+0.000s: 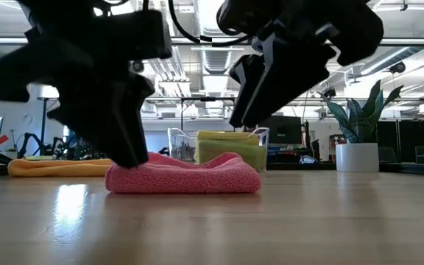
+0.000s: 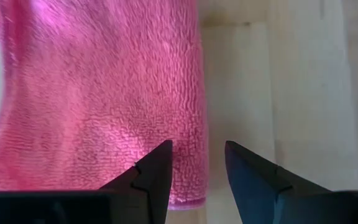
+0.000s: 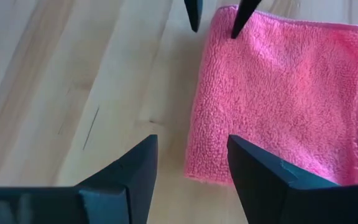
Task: Fold microfiber towels
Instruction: Stack the pink microfiber towel on top of the yellow microfiber towel into the transparent bin
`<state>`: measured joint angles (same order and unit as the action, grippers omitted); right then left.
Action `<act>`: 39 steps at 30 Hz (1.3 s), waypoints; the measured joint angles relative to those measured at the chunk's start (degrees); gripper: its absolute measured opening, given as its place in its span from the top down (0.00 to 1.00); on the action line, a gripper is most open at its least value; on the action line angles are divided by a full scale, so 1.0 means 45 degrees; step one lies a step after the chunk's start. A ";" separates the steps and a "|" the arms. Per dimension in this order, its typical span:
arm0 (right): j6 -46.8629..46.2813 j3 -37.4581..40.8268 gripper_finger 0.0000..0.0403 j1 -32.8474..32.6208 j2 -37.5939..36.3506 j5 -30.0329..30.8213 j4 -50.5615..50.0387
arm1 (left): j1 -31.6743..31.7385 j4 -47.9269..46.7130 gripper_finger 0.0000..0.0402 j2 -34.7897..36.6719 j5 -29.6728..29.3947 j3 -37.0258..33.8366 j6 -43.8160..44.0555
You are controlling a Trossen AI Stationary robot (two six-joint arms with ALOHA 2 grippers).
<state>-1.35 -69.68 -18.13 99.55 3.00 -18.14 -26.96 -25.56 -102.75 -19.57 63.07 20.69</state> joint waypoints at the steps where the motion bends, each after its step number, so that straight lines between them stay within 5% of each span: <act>1: 0.0014 0.0104 0.54 0.0000 0.0000 0.0001 0.0158 | 0.0000 -0.0014 0.67 -0.0090 0.0000 0.0000 -0.0002; 18: -0.0208 0.1810 0.54 0.0037 0.0005 0.0010 0.2541 | 0.0203 0.0285 0.68 -0.1324 -0.0094 -0.0019 0.1100; 28: -0.0281 0.1864 0.54 0.0276 0.0005 0.0088 0.2504 | 0.0402 0.1724 0.98 -0.1434 -0.0206 -0.0005 0.0609; 39: -0.1708 0.2780 0.54 0.0282 0.0005 -0.0005 0.2492 | 0.1016 0.2259 0.99 -0.1422 0.0457 0.0058 0.0643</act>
<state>-9.03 -57.17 -16.86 99.57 2.98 -6.93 -22.39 -15.40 -109.14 -17.52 63.33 23.58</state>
